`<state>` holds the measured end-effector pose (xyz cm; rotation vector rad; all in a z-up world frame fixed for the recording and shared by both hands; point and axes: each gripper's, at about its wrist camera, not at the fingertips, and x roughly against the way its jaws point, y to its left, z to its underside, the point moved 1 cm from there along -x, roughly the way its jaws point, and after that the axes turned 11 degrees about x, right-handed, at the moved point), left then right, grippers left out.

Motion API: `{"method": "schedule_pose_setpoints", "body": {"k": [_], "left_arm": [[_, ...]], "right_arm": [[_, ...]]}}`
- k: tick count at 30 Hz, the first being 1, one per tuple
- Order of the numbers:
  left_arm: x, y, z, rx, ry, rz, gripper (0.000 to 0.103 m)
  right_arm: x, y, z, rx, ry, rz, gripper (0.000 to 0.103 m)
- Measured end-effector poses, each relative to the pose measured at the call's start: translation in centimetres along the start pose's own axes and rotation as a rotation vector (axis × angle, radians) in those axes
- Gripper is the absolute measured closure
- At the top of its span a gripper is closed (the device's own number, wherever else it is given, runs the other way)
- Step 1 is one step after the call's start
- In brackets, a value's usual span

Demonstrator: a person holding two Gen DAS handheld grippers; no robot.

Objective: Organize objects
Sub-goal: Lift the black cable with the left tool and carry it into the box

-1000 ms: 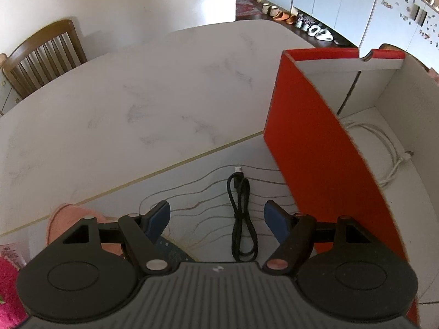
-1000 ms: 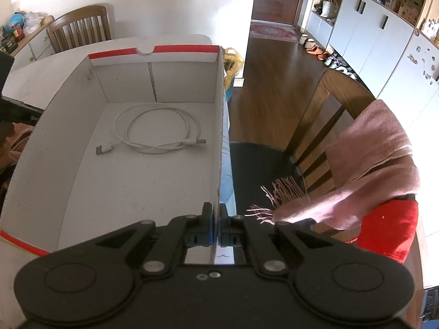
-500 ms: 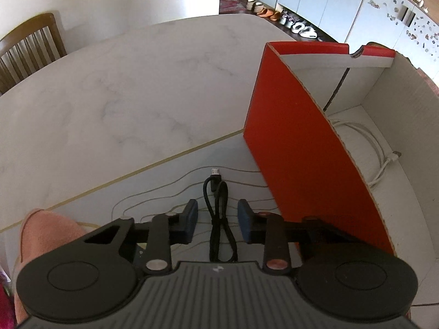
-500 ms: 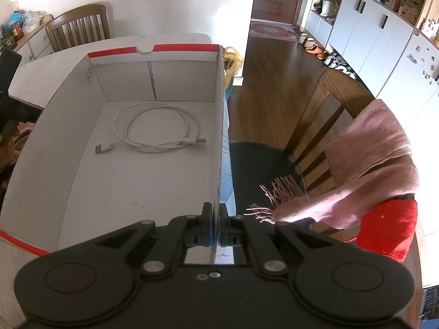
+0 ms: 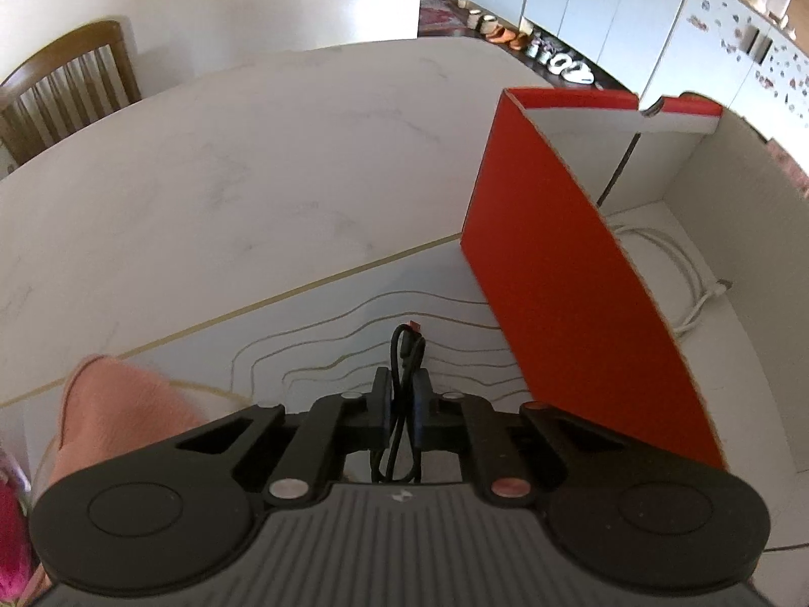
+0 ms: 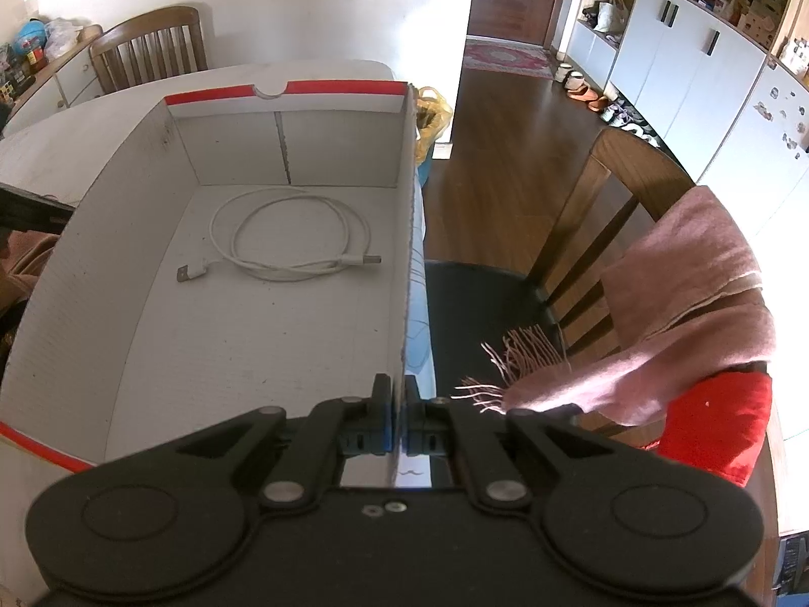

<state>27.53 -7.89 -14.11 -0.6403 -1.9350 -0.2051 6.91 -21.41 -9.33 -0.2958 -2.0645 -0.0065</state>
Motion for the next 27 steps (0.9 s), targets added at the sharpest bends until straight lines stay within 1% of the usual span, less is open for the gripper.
{"method": "schedule_pose_setpoints", "body": {"k": [6,12,17,21,24,27], "left_arm": [[2.7,1.0,1.2,0.049,-0.027,0.026,0.097],[6.4,1.1,2.5,0.072,-0.057,0.08,0.097],[10.0,0.5,3.3,0.054,-0.079,0.118,0.097],[12.8,-0.2,3.3,0.043,-0.107,0.147,0.097],[15.2,-1.2,2.9,0.006,-0.14,0.175,0.097],[17.2,-3.1,2.4,-0.044,-0.172,0.207,0.097]], "right_arm": [[0.0,0.1,0.1,0.008,-0.005,0.001,0.1],[0.0,0.2,0.1,0.014,-0.006,0.001,0.1],[0.1,0.2,0.1,0.017,-0.008,0.0,0.1],[0.2,0.3,0.1,0.025,-0.01,0.001,0.1],[0.2,0.3,0.1,0.026,-0.011,0.001,0.1],[0.1,0.3,0.1,0.025,-0.013,0.0,0.1]]}}
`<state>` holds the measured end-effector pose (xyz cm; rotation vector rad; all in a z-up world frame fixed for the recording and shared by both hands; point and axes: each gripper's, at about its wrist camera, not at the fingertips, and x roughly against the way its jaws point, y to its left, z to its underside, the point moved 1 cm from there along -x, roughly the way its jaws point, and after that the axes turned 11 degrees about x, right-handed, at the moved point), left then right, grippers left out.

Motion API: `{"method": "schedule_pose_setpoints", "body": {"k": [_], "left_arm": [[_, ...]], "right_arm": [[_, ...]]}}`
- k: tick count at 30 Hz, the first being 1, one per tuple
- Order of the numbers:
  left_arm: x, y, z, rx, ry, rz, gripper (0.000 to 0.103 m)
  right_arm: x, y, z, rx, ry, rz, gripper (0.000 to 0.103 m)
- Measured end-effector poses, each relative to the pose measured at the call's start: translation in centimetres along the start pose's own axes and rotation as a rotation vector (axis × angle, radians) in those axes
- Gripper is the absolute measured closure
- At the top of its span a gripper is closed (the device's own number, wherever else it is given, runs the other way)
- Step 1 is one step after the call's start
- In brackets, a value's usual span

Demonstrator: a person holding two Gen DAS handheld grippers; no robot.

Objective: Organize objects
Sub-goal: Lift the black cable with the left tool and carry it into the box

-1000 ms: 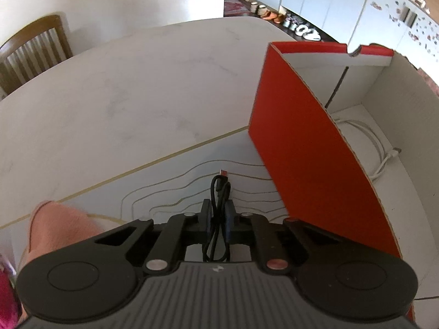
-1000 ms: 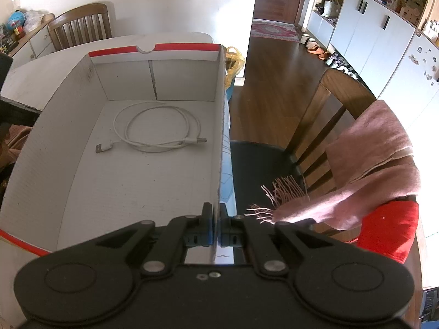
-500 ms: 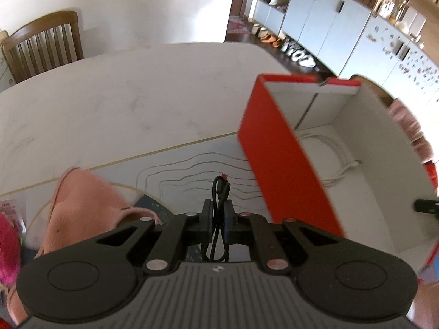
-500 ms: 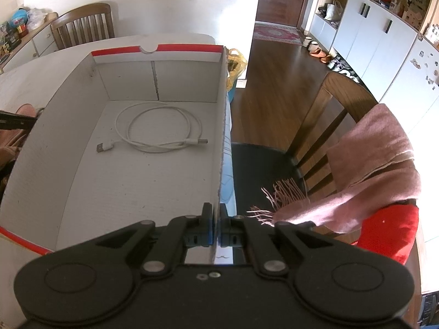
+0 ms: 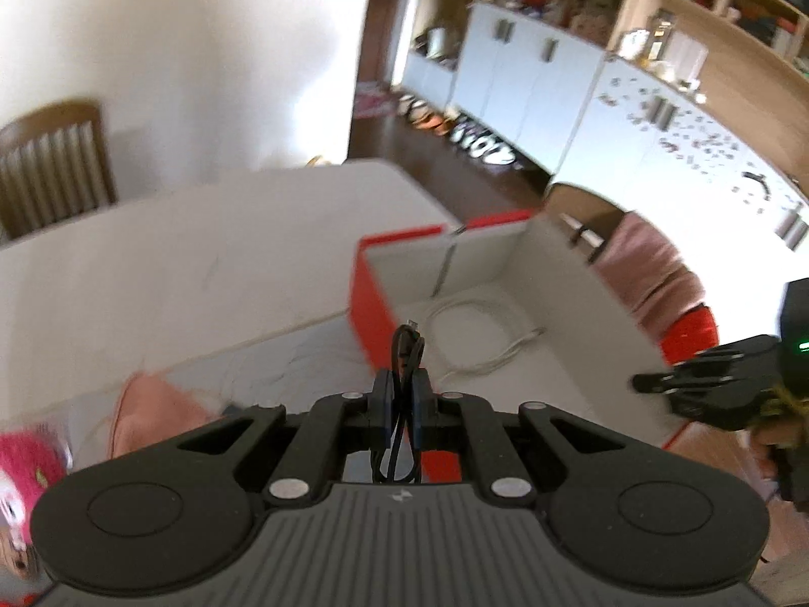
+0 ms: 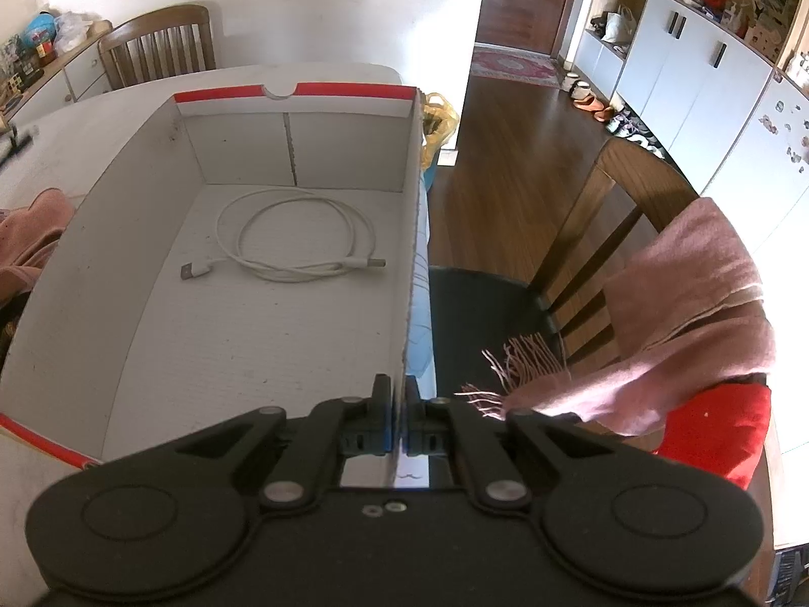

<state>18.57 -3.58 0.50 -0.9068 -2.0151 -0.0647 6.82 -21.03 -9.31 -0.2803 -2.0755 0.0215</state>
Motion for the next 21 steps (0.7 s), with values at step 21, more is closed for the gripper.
{"method": "schedule_pose_setpoints", "body": {"k": [21], "left_arm": [[-10.2,-11.6,-1.1,-0.211,0.12,0.08,0.097]], "right_arm": [[0.1,-0.2,0.2,0.017,-0.002,-0.014,0.1]]}}
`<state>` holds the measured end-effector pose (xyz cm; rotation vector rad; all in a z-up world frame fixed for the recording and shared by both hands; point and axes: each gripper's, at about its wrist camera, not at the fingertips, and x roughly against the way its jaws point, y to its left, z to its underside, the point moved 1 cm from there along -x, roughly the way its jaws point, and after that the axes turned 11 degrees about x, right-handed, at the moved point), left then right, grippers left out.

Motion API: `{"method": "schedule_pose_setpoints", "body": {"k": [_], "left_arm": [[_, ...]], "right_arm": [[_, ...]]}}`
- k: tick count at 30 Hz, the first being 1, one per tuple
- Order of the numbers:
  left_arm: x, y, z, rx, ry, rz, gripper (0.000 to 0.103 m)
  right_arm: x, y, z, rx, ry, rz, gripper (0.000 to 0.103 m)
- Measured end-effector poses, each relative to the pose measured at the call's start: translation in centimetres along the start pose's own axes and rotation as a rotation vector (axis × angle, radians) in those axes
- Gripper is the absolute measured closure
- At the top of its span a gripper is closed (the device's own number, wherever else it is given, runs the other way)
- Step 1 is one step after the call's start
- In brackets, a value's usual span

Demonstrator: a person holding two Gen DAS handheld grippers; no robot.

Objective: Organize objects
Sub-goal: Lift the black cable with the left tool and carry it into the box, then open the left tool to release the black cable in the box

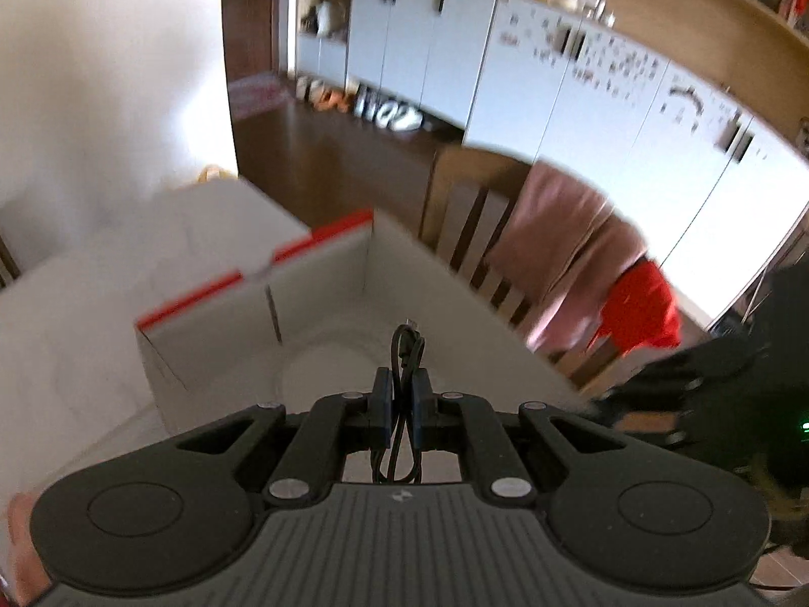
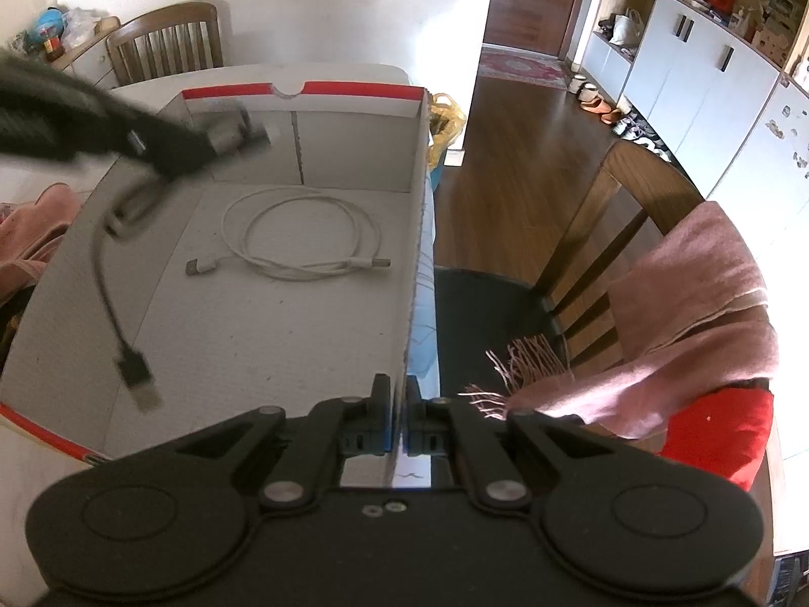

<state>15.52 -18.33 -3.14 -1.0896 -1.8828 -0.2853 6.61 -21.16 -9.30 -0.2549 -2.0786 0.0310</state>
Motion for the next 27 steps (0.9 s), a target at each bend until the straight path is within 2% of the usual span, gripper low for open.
{"method": "schedule_pose_setpoints", "body": {"k": [6,12,19,27], "left_arm": [[-4.5,1.2,2.0,0.013,0.124,-0.075,0.097],[-6.9,1.7,3.9,-0.008,0.225,-0.131,0.096],[-8.9,2.1,4.8,-0.002,0.303,-0.154,0.096],[-9.2,2.5,4.8,0.014,0.328,-0.171,0.094]], "right_arm": [[-0.1,-0.2,0.0,-0.009,-0.001,-0.007,0.1],[-0.2,-0.3,0.0,-0.014,-0.002,-0.012,0.099],[-0.3,-0.3,0.0,-0.014,0.001,-0.013,0.099],[-0.3,-0.3,0.0,-0.013,0.002,-0.013,0.099]]}}
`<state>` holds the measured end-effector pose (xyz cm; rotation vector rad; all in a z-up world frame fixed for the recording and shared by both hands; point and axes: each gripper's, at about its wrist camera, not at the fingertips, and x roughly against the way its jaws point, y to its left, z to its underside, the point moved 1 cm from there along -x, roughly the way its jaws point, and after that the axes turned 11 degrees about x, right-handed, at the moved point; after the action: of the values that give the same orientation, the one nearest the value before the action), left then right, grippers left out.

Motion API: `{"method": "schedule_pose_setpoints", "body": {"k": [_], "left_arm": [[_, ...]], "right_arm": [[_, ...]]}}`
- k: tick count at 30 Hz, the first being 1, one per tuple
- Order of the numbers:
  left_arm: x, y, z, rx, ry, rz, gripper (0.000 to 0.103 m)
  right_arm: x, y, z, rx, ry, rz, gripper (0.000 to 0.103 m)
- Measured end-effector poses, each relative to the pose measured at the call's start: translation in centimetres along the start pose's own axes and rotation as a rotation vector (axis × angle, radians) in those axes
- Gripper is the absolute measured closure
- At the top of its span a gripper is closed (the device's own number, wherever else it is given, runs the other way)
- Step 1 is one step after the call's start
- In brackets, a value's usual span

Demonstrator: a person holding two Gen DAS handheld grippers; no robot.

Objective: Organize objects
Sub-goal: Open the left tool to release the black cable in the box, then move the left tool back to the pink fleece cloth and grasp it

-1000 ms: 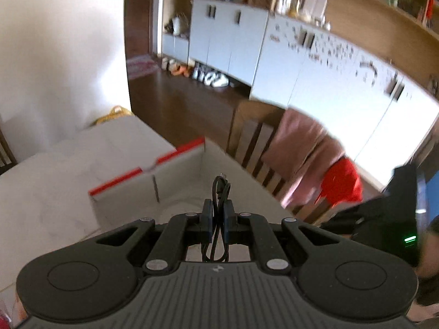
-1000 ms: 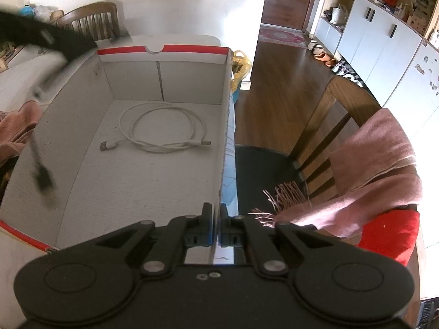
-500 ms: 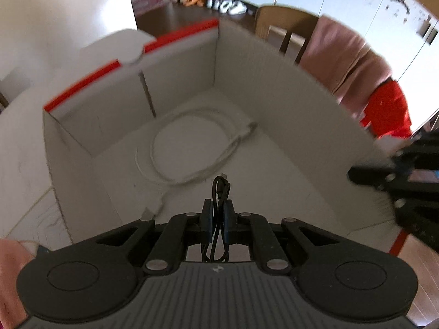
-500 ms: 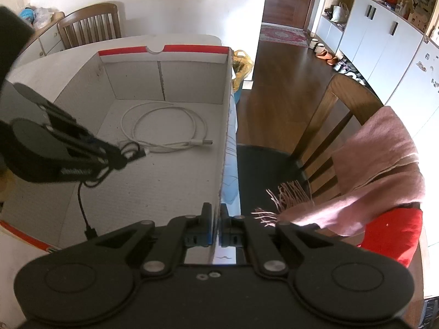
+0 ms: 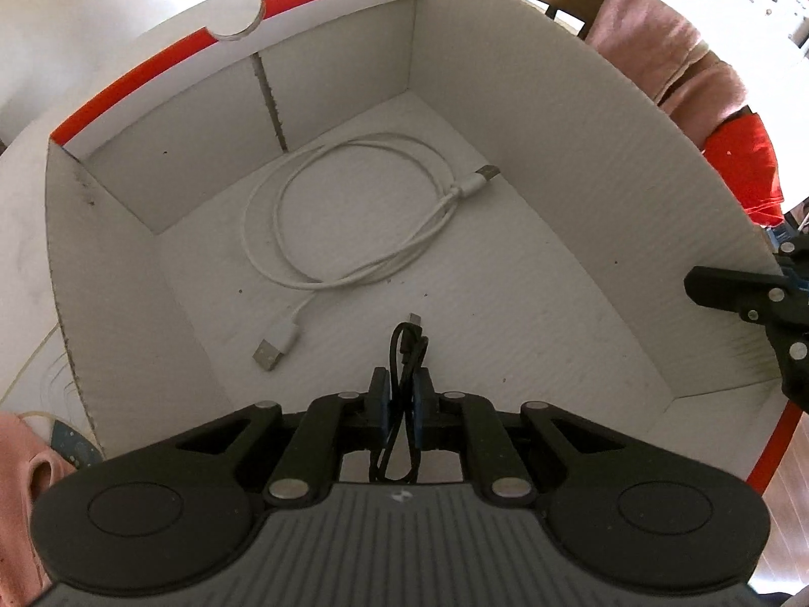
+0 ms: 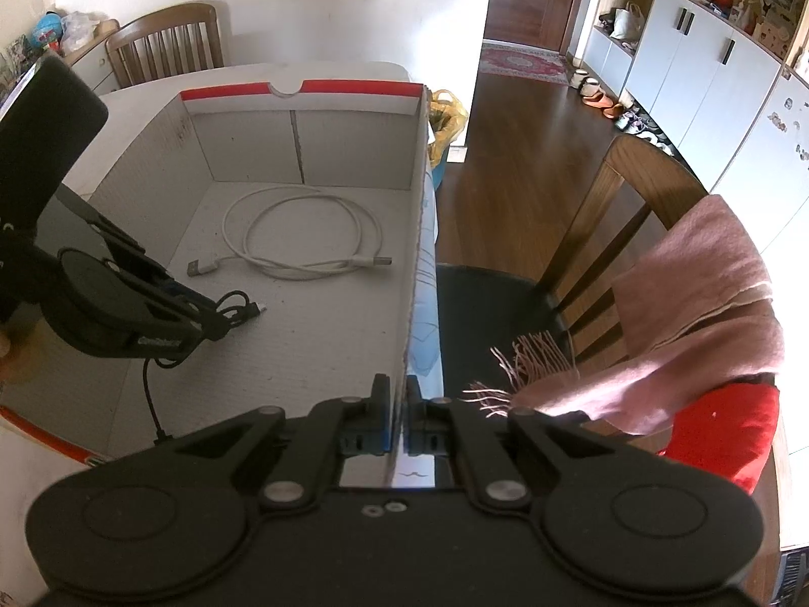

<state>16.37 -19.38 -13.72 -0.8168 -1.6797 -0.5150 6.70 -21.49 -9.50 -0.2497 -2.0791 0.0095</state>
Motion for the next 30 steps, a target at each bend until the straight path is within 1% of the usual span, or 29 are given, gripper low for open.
{"method": "schedule_pose_setpoints", "body": {"k": [2,3,4,5,7,9,12,17,20,22,26,30], "left_arm": [[0.0,-0.1,0.1,0.001,-0.004,0.001,0.091],[0.1,0.0,0.1,0.004,-0.005,0.003,0.086],[0.2,0.0,0.2,0.009,-0.006,0.008,0.078],[0.4,0.0,0.2,0.016,-0.009,0.014,0.072],[1.1,0.2,0.4,0.025,-0.029,0.025,0.045],[2.0,0.1,0.5,0.028,-0.055,0.049,0.044],[3.6,0.0,0.8,0.036,-0.09,0.06,0.043],[7.0,0.6,1.6,0.068,-0.163,0.1,0.039],[8.9,1.4,2.3,0.089,-0.208,0.141,0.036],[10.2,2.1,2.8,0.107,-0.236,0.158,0.032],[12.4,4.1,3.9,0.141,-0.278,0.16,0.029],[14.2,6.7,5.0,0.161,-0.312,0.113,0.026]], "right_arm": [[0.0,0.0,0.0,-0.002,0.0,0.0,0.099],[0.0,0.0,0.0,-0.003,0.001,0.0,0.099],[-0.1,0.0,0.0,-0.004,0.001,-0.001,0.099],[-0.1,0.0,0.1,-0.004,0.002,0.0,0.099],[-0.1,0.0,0.0,-0.002,0.001,0.001,0.099],[-0.2,0.0,0.1,0.0,0.003,-0.001,0.099],[-0.3,0.0,0.1,0.001,0.007,0.0,0.099],[-0.3,0.1,0.0,0.009,0.01,0.005,0.099],[-0.4,0.1,-0.1,0.013,0.011,0.007,0.099],[-0.4,0.2,-0.1,0.015,0.012,0.01,0.099],[-0.3,0.4,-0.1,0.021,0.013,0.015,0.099],[-0.2,0.4,-0.2,0.021,0.016,0.018,0.099]]}}
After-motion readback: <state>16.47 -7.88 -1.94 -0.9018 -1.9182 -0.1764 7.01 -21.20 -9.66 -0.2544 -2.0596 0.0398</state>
